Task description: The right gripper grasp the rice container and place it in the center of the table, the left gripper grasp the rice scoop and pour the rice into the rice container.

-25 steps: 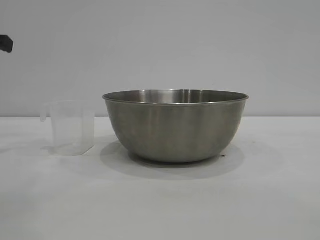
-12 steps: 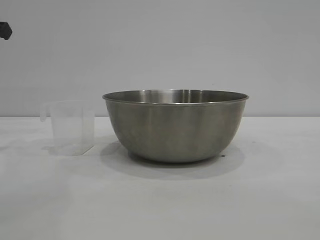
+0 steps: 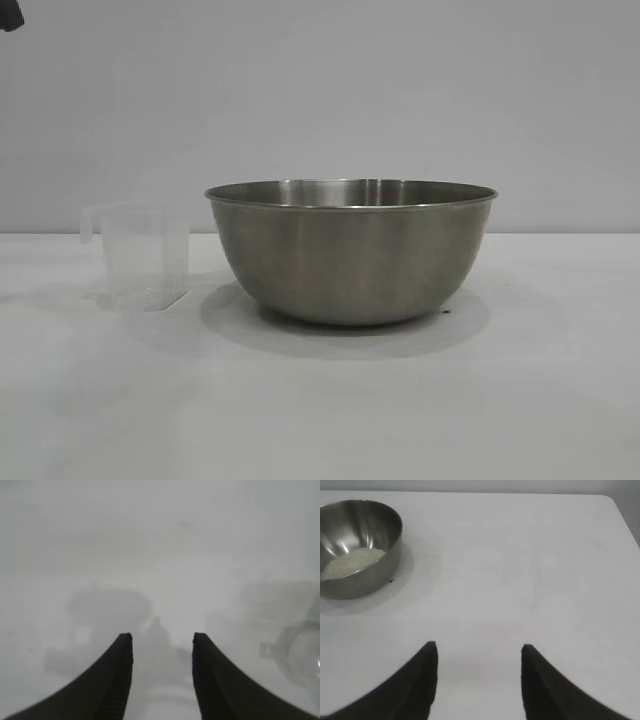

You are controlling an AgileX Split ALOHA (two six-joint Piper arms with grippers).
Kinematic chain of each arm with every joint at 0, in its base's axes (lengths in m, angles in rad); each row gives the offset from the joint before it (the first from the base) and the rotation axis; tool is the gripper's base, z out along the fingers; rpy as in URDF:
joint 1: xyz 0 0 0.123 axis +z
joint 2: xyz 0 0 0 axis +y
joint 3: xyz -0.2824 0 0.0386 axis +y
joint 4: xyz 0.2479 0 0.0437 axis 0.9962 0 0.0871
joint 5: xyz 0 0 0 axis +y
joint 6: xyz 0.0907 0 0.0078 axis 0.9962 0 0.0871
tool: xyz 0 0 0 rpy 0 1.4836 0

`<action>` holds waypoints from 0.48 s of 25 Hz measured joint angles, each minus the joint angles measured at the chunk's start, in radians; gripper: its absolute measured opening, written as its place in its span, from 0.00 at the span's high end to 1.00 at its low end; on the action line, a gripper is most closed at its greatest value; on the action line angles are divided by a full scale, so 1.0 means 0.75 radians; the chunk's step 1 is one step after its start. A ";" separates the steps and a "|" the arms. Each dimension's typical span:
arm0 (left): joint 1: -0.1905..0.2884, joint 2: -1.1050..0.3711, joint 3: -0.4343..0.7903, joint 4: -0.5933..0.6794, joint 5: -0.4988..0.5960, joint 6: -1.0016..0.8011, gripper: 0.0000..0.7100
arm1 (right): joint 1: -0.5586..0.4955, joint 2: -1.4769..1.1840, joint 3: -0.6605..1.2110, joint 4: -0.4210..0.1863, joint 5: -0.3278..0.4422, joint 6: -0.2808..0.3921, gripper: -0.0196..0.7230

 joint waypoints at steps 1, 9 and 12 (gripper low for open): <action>0.000 0.000 -0.011 0.000 0.038 0.000 0.66 | 0.000 0.000 0.000 0.000 0.000 0.000 0.46; 0.000 0.000 -0.090 0.016 0.350 0.032 0.66 | 0.000 0.000 0.000 0.000 0.000 0.000 0.46; 0.000 -0.003 -0.115 0.019 0.464 0.044 0.66 | 0.000 0.000 0.000 0.000 0.000 0.000 0.46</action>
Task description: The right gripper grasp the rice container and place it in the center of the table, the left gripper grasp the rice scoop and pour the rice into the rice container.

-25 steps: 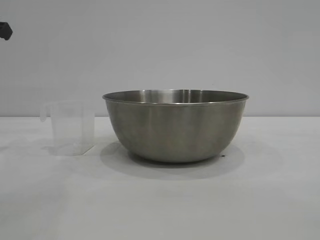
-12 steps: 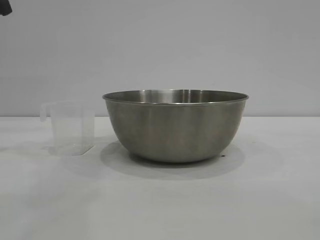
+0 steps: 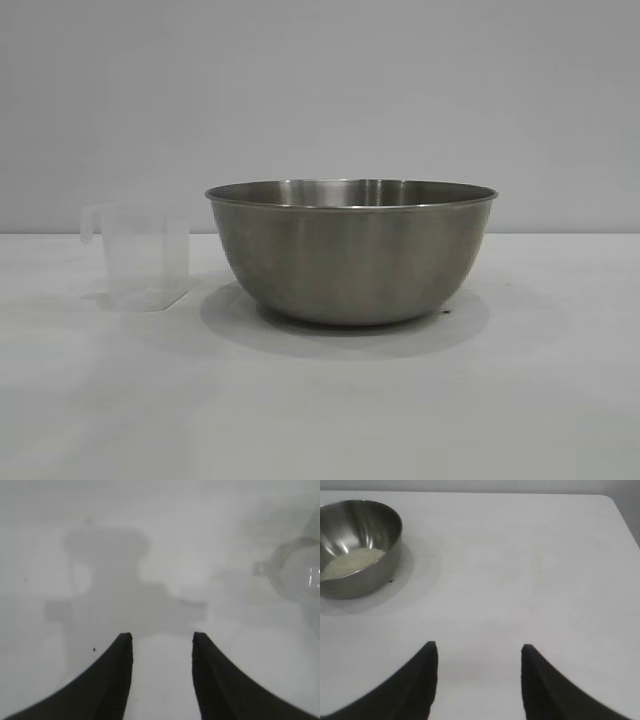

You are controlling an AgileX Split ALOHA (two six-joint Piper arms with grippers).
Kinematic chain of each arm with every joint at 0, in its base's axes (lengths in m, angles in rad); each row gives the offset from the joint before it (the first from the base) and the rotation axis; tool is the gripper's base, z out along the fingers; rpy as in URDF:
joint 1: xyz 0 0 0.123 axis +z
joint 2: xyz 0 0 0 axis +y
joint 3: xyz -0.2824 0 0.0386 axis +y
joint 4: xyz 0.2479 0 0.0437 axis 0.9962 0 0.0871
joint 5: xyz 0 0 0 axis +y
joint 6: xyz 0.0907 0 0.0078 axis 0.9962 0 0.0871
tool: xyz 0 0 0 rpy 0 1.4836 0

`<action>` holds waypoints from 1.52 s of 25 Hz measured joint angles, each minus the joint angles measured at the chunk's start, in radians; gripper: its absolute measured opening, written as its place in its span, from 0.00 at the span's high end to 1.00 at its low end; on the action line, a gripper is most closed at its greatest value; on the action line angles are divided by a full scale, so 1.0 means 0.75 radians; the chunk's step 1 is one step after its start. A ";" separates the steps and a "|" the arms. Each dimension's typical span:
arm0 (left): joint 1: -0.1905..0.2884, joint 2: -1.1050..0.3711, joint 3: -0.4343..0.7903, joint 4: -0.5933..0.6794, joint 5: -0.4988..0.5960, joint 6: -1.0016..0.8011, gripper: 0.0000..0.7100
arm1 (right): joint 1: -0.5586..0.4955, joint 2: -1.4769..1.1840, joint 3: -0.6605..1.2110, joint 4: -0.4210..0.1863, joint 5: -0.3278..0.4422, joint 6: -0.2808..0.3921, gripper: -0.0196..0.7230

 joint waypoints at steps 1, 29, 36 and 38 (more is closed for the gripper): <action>0.000 -0.006 -0.002 0.000 0.029 0.009 0.66 | 0.000 0.000 0.000 0.000 0.000 0.000 0.46; 0.000 -0.864 0.514 -0.035 0.277 0.027 0.66 | 0.000 0.000 0.000 0.000 0.000 0.001 0.46; 0.000 -1.129 0.752 -0.046 0.265 0.012 0.66 | 0.000 0.000 0.000 0.000 0.000 0.001 0.46; 0.000 -1.175 0.803 -0.046 0.263 0.012 0.66 | 0.000 0.000 0.000 0.000 0.000 0.001 0.46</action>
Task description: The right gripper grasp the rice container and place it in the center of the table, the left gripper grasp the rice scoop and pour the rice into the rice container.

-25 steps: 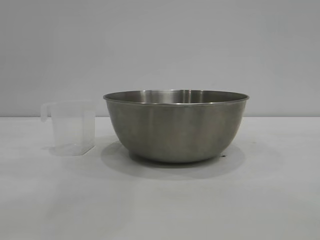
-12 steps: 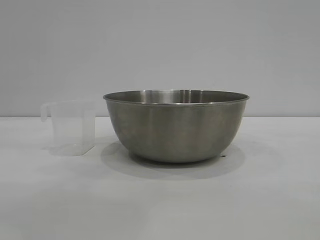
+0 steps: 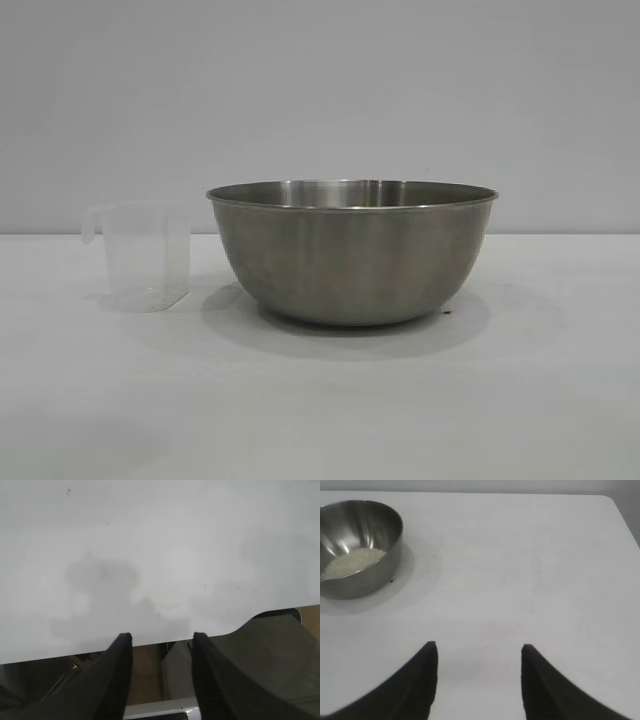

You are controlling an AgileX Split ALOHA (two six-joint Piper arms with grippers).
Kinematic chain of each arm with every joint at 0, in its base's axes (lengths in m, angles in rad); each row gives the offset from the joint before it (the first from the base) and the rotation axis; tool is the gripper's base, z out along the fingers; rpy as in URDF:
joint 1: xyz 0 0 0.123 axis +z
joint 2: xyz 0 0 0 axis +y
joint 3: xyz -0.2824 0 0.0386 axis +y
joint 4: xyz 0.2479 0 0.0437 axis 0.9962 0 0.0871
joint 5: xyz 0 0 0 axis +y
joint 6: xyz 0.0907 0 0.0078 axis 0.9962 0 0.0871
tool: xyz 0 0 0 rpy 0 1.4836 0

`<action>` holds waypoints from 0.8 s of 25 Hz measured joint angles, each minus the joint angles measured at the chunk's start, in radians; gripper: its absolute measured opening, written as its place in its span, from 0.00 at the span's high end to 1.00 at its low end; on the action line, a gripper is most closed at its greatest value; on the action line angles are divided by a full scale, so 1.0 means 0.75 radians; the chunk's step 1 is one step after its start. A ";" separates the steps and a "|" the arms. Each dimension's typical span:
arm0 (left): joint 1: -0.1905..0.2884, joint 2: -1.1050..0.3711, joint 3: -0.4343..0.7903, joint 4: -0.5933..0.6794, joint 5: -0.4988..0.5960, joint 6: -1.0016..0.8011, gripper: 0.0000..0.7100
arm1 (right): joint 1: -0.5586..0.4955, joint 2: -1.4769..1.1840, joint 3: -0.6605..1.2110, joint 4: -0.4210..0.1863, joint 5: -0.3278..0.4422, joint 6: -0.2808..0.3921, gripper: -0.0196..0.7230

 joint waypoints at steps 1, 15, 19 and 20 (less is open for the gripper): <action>0.000 -0.018 0.020 0.000 -0.004 0.000 0.66 | 0.000 0.000 0.000 0.000 0.000 0.000 0.46; 0.003 -0.230 0.294 -0.029 -0.139 -0.003 0.66 | 0.000 0.000 0.000 0.000 0.000 0.000 0.46; 0.003 -0.294 0.320 -0.029 -0.158 -0.003 0.66 | 0.000 0.000 0.000 0.000 0.000 0.000 0.46; 0.003 -0.319 0.320 -0.029 -0.166 -0.003 0.66 | 0.000 0.000 0.000 0.000 0.000 0.000 0.46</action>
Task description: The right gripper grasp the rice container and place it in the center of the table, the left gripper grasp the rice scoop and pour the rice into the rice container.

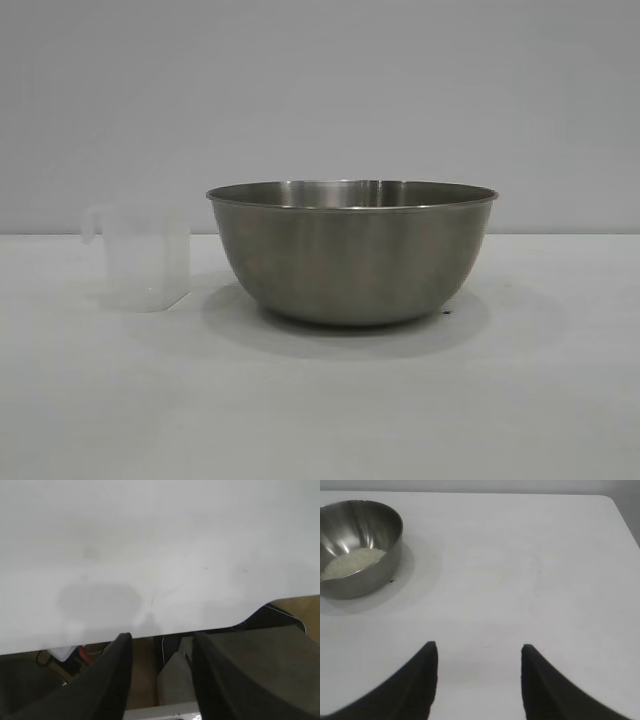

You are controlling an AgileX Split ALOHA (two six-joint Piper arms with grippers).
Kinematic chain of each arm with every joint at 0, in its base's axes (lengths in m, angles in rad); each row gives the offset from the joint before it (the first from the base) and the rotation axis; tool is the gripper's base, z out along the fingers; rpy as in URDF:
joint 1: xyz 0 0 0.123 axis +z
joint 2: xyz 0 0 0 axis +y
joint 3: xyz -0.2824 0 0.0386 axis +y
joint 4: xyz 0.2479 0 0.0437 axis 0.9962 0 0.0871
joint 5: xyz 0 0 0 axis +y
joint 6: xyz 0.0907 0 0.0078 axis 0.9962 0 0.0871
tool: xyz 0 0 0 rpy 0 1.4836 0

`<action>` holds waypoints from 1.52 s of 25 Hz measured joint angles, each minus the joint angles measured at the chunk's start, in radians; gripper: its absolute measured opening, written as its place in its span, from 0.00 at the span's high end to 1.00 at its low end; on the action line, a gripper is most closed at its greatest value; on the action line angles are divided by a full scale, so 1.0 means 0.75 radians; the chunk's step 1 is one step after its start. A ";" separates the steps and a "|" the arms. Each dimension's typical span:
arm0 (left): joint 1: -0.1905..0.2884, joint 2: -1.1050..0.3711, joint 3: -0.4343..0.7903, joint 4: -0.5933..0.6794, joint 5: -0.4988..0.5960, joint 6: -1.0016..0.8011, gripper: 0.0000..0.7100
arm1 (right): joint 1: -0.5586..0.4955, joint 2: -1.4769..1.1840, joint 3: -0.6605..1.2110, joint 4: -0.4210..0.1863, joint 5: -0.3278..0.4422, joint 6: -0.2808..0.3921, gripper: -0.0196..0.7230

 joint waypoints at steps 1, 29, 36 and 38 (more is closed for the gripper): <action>0.000 -0.023 0.000 0.000 -0.002 0.000 0.66 | 0.000 0.000 0.000 0.000 0.000 0.000 0.46; 0.000 -0.773 0.000 0.000 0.028 -0.001 0.66 | 0.000 0.000 0.000 0.000 0.000 0.000 0.46; 0.000 -0.787 0.000 0.041 0.030 -0.052 0.66 | 0.000 0.000 0.000 0.000 0.000 0.000 0.46; 0.000 -0.787 0.000 0.062 0.030 -0.076 0.66 | 0.000 0.000 0.000 0.000 0.000 0.000 0.46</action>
